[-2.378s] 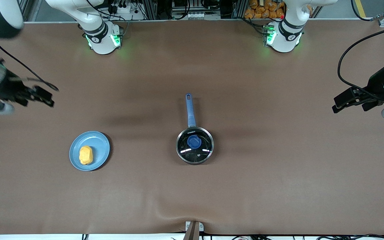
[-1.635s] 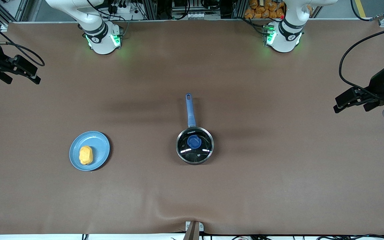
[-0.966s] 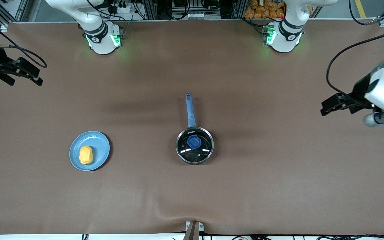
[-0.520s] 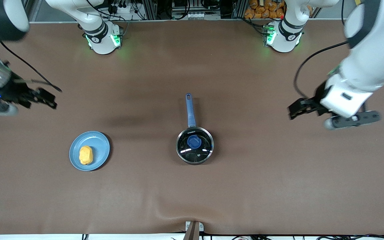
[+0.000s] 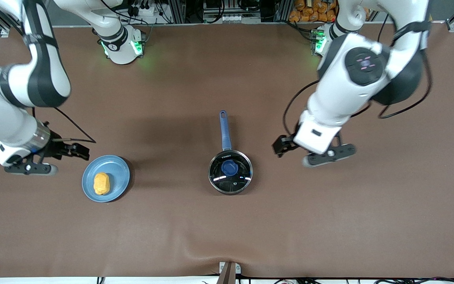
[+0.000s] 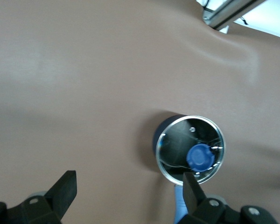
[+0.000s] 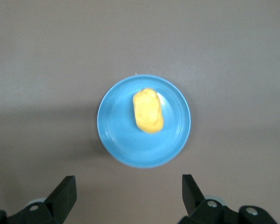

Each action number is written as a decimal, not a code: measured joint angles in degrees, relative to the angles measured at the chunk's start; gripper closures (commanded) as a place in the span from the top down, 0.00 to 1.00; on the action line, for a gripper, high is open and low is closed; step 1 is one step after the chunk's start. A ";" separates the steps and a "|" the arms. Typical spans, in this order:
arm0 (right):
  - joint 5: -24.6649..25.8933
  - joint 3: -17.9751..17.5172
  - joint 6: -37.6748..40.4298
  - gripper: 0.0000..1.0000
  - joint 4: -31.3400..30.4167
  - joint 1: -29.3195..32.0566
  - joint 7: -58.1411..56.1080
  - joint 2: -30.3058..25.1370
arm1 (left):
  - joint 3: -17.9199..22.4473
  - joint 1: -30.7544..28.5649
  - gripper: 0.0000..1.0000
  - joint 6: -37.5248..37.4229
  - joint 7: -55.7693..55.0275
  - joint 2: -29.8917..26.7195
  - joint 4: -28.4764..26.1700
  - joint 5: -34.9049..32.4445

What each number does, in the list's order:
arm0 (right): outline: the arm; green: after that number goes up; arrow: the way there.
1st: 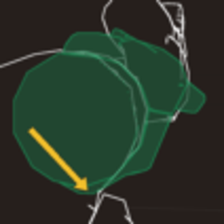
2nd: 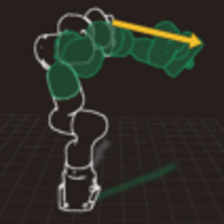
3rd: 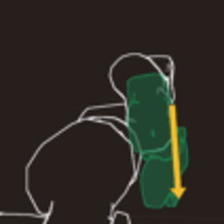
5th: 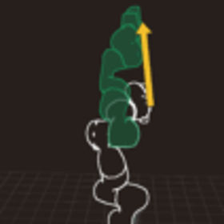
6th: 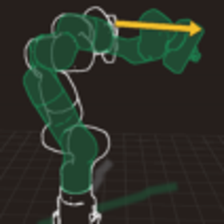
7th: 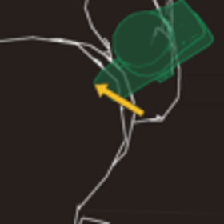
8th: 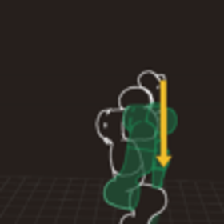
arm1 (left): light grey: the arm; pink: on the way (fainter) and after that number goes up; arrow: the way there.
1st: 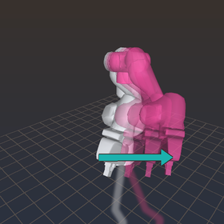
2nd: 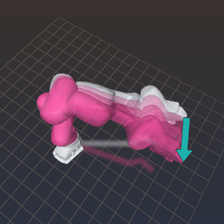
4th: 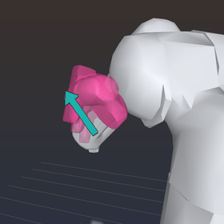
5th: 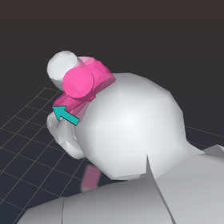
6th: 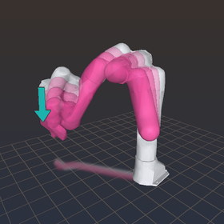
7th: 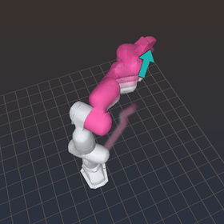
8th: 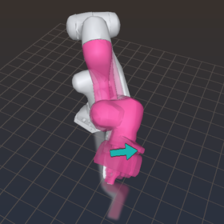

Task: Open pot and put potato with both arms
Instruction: 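Reach the right gripper to the potato while the left gripper reaches the lid, then grasp the potato with the right gripper while the left gripper grasps the lid knob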

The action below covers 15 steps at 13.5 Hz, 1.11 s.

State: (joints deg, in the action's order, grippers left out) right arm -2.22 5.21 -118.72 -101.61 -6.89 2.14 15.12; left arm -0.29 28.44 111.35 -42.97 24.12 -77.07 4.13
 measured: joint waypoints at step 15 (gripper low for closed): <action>0.02 0.40 -25.21 1.00 -0.34 0.25 -5.28 22.14 | 0.20 9.84 1.00 19.18 -2.96 15.84 0.01 1.48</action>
State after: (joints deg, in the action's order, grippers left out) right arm -2.20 5.61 -143.93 -101.95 -6.64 -3.14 37.26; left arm -0.09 38.28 130.53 -45.93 39.96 -77.06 5.61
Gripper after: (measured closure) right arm 0.000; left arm 0.000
